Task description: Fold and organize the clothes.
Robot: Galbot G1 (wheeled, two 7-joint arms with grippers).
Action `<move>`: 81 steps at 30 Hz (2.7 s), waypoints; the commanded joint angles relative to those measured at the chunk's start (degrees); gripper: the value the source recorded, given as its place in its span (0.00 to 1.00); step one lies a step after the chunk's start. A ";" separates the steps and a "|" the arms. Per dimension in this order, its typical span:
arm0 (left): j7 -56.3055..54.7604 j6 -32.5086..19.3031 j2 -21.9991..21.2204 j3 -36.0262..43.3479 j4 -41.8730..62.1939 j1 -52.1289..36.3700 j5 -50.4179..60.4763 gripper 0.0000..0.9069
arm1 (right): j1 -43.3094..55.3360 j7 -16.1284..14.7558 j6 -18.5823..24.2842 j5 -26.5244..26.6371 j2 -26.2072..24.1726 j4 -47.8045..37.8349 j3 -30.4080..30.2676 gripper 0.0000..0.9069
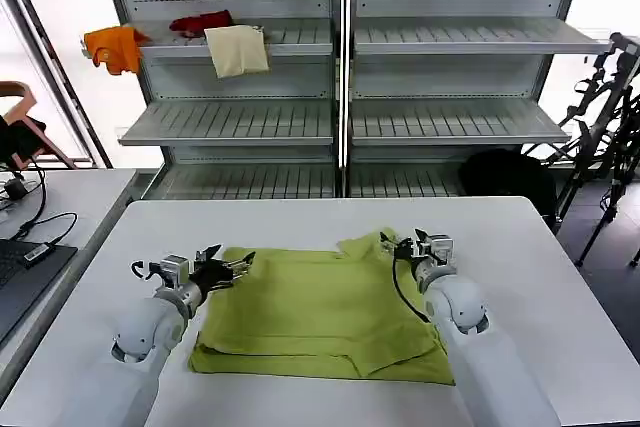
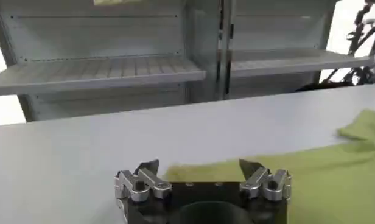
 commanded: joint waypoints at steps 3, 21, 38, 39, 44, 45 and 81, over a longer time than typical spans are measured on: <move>0.44 -0.06 0.04 0.41 3.90 -1.24 1.63 1.00 | 1.04 -0.04 0.04 -0.99 0.22 -2.66 -0.43 0.83; 0.64 -0.12 -0.31 0.52 3.30 -0.48 3.18 0.29 | -1.25 -1.36 0.06 -4.47 0.20 -1.00 -0.68 0.00; 2.48 -0.15 -0.33 0.35 0.15 1.58 4.05 0.00 | -3.23 -2.07 0.16 -3.95 0.12 3.27 0.11 0.00; 2.92 -0.18 -0.38 0.24 0.09 1.57 4.40 0.00 | -3.38 -1.92 0.15 -3.64 0.07 3.89 0.17 0.00; 2.61 -0.26 -0.66 -0.47 -0.94 1.35 4.27 0.00 | -4.13 -1.12 0.18 -2.08 -0.20 5.94 0.37 0.00; 2.41 -0.29 -0.68 -0.89 -1.83 1.39 3.67 0.00 | -4.38 -0.88 0.18 -1.33 -0.31 6.65 0.58 0.00; 10.30 -0.68 5.36 -14.03 -20.23 24.55 -5.55 0.00 | -34.38 -1.29 0.39 -1.98 -2.38 36.71 9.78 0.00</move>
